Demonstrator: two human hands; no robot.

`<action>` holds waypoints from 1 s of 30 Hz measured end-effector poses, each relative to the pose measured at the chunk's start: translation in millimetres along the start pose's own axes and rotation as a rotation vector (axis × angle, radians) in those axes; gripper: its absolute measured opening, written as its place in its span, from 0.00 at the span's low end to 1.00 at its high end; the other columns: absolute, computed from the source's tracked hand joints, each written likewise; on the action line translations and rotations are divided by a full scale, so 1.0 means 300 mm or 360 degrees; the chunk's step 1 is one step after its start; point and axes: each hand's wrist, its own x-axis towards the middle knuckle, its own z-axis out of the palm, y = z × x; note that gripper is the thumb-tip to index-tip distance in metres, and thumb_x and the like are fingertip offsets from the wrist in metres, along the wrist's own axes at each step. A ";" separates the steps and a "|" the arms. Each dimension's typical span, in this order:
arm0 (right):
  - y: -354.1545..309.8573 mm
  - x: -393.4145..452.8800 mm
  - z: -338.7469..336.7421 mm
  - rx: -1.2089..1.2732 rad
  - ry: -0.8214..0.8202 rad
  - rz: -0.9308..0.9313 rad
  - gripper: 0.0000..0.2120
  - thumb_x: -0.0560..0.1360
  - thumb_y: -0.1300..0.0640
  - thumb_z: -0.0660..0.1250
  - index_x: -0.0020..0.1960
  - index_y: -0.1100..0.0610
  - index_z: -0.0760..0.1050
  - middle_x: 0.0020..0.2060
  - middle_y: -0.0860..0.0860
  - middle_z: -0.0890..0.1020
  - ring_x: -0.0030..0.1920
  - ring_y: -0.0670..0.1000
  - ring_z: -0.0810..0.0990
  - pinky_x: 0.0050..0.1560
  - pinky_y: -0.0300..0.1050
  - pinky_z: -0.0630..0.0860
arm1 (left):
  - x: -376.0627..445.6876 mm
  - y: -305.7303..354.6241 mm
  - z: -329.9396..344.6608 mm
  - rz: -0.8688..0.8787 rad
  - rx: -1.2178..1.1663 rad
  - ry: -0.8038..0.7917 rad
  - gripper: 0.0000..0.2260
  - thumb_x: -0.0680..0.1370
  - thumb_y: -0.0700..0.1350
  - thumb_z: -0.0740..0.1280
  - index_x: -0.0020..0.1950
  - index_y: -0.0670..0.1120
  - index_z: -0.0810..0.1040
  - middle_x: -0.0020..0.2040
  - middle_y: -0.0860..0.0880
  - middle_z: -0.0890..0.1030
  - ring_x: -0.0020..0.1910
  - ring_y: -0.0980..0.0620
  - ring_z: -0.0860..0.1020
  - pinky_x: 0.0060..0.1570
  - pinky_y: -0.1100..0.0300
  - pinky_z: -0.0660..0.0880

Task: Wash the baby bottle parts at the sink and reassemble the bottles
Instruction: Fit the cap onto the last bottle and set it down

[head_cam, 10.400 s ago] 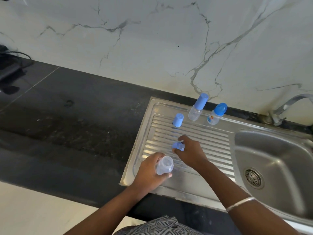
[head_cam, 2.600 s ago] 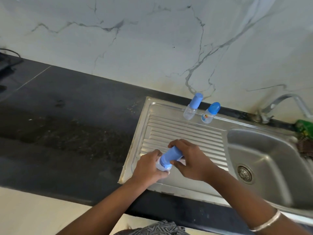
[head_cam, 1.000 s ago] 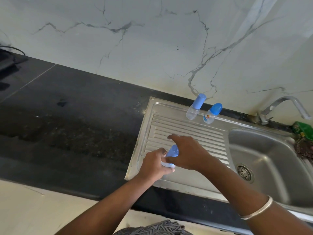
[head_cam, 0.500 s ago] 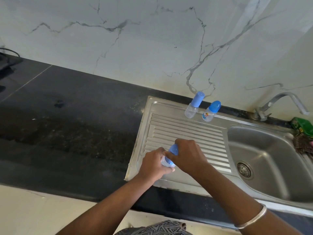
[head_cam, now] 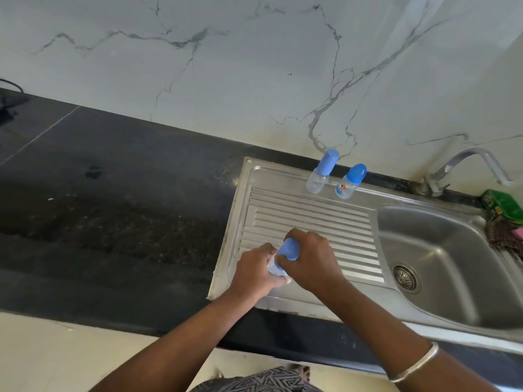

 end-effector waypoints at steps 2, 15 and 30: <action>0.003 -0.004 0.007 -0.0078 -0.0028 -0.0017 0.18 0.69 0.46 0.72 0.57 0.44 0.74 0.47 0.46 0.76 0.44 0.52 0.78 0.40 0.46 0.77 | 0.002 -0.006 0.006 0.0008 -0.0023 -0.0013 0.20 0.61 0.50 0.79 0.34 0.60 0.66 0.33 0.70 0.74 0.35 0.69 0.73 0.31 0.74 0.61; 0.028 0.001 0.025 -0.0100 0.0070 -0.0057 0.21 0.67 0.39 0.74 0.49 0.50 0.69 0.39 0.46 0.78 0.38 0.50 0.78 0.34 0.43 0.74 | 0.004 -0.009 0.009 0.0001 -0.0005 -0.0026 0.18 0.63 0.52 0.80 0.43 0.57 0.72 0.40 0.59 0.80 0.36 0.60 0.77 0.39 0.72 0.67; 0.106 -0.014 0.044 0.0213 0.0136 -0.0471 0.22 0.67 0.49 0.77 0.56 0.55 0.73 0.45 0.48 0.79 0.40 0.52 0.79 0.37 0.48 0.78 | -0.024 0.018 0.017 -0.0247 -0.0177 0.0033 0.20 0.60 0.54 0.74 0.48 0.48 0.79 0.43 0.59 0.82 0.46 0.61 0.80 0.50 0.59 0.79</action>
